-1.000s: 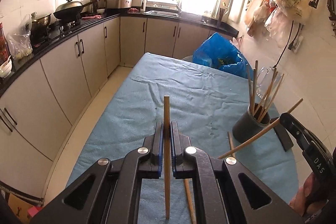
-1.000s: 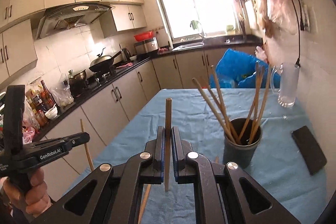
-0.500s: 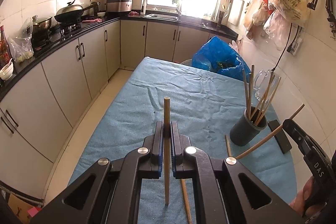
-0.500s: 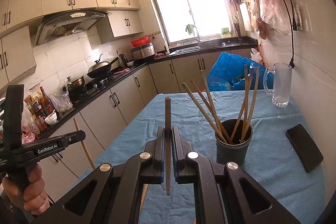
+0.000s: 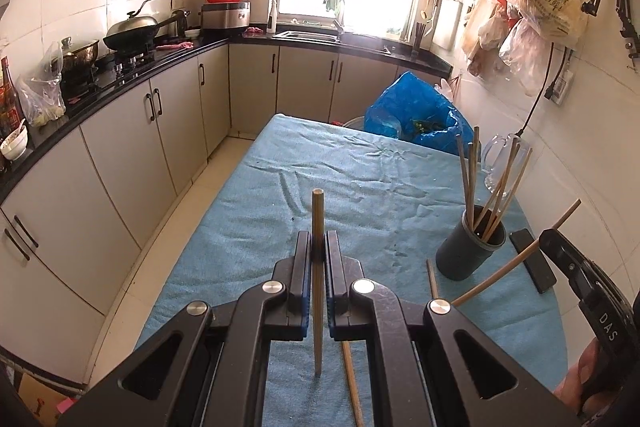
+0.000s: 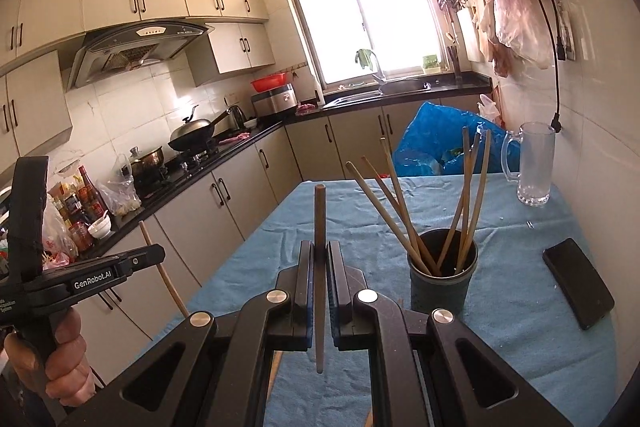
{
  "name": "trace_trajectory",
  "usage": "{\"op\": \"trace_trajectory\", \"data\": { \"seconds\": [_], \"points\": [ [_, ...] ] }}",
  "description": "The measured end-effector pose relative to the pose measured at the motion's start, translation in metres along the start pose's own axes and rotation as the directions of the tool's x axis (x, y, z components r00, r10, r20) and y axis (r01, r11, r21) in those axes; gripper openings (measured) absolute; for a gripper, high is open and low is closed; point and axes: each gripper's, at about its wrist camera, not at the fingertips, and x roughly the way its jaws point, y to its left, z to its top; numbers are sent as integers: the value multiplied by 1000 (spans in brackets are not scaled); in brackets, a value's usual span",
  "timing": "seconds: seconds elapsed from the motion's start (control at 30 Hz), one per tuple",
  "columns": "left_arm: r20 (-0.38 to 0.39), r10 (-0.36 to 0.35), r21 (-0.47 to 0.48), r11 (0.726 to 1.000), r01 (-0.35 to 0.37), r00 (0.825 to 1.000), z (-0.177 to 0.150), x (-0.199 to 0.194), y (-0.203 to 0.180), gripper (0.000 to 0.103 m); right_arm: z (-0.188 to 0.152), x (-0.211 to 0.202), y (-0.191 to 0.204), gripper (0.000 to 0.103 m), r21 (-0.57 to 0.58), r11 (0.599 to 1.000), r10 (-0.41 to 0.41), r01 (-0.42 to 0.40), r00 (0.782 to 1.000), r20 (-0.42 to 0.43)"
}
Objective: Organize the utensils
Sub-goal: 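Lift both held chopsticks and carry them above the black holder cup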
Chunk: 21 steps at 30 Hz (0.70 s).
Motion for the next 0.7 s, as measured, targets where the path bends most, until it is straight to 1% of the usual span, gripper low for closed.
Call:
{"op": "trace_trajectory", "data": {
  "seconds": [0.7],
  "points": [
    [1,14,15,1000,-14,1000,6,-5,-7,6,4,-13,-8,7,25,1000,3,-4,1000,24]
  ]
}}
